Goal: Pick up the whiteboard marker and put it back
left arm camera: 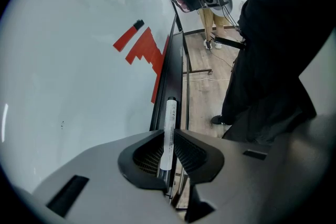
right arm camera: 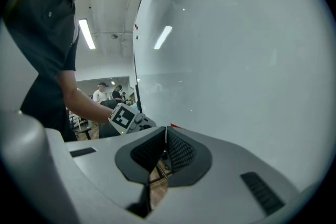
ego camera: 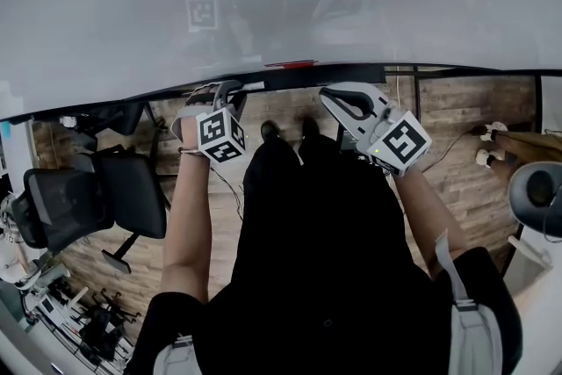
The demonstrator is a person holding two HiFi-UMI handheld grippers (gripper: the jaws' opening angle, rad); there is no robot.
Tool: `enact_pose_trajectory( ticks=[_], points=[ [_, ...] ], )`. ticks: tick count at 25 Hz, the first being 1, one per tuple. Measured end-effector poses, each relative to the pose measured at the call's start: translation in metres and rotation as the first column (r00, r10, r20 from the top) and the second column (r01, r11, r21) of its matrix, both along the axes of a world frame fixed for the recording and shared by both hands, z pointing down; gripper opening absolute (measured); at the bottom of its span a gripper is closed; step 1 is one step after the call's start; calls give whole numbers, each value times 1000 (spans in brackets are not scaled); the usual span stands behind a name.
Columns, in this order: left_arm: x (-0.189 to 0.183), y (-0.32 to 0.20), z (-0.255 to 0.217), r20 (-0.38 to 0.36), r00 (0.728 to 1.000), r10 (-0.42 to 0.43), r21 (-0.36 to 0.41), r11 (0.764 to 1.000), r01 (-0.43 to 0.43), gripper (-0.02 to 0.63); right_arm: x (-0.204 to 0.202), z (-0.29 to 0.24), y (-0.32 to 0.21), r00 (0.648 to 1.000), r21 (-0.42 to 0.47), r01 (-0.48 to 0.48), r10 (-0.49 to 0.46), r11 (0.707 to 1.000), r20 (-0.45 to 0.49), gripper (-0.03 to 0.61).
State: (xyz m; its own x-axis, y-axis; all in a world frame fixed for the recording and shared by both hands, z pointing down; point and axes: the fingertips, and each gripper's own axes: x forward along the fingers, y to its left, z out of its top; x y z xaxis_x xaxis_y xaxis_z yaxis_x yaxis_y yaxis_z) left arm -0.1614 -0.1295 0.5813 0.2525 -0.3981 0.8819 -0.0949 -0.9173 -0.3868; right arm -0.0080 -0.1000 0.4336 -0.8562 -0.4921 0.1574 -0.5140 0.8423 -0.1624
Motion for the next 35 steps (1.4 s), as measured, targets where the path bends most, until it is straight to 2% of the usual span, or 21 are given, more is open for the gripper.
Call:
enact_pose_trajectory(
  ticks=[14,20,26,29,31,33,35],
  points=[
    [4,2,-5,-20,1000,0,-35,999,0,86,1,2,0,1000,-5,-3,3,1000,5,21],
    [6,1,-23,-63,998,-9,1,1000,9,86,0,5,1,1000,-3,9,-9,1000,-18,22],
    [9,-1,-61,-159,987,-34,69,997,45,83,-11,-1,1,999,15,37,-37,999,-17,23],
    [11,-1,-84,-234,971,-55,104,991,81,75,-16,-1,1,998,21,58,-57,998,-35,21],
    [13,2,-103,-302,951,-68,126,986,110,67,-20,-5,2,997,29,71,-69,997,-43,21],
    [16,4,-124,-389,918,-80,141,979,145,52,-25,-12,1,996,44,87,-85,995,-40,23],
    [18,3,-146,-489,867,-99,137,972,188,40,-31,-19,0,994,62,107,-105,992,-37,23]
  ],
)
